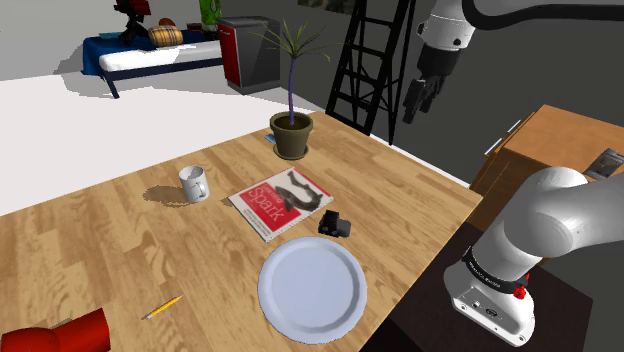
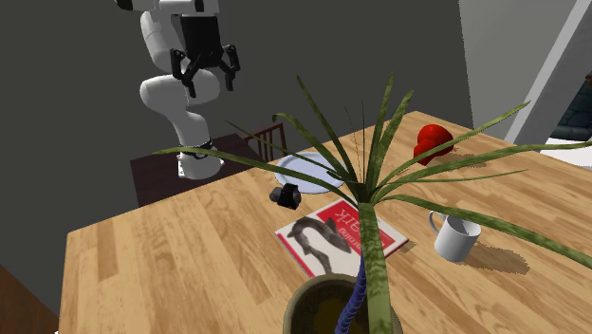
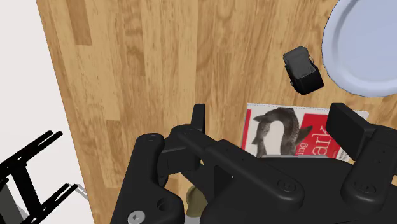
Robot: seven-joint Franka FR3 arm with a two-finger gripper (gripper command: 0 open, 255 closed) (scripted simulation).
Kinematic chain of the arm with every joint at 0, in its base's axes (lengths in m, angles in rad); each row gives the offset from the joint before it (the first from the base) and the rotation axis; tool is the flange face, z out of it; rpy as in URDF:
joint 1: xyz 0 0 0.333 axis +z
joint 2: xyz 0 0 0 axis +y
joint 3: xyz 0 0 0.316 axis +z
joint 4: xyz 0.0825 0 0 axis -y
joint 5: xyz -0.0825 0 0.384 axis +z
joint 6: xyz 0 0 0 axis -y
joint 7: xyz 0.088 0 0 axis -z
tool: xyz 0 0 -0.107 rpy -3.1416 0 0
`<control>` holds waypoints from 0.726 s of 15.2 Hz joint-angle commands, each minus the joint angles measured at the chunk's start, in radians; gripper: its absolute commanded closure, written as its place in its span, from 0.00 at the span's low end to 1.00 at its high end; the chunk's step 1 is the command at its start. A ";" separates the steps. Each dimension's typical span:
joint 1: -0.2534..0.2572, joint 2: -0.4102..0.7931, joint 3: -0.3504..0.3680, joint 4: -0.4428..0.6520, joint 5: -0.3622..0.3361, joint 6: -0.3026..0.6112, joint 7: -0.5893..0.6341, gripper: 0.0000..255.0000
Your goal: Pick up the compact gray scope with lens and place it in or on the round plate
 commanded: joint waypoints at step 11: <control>0.066 0.172 0.091 -0.172 0.049 0.309 0.031 0.00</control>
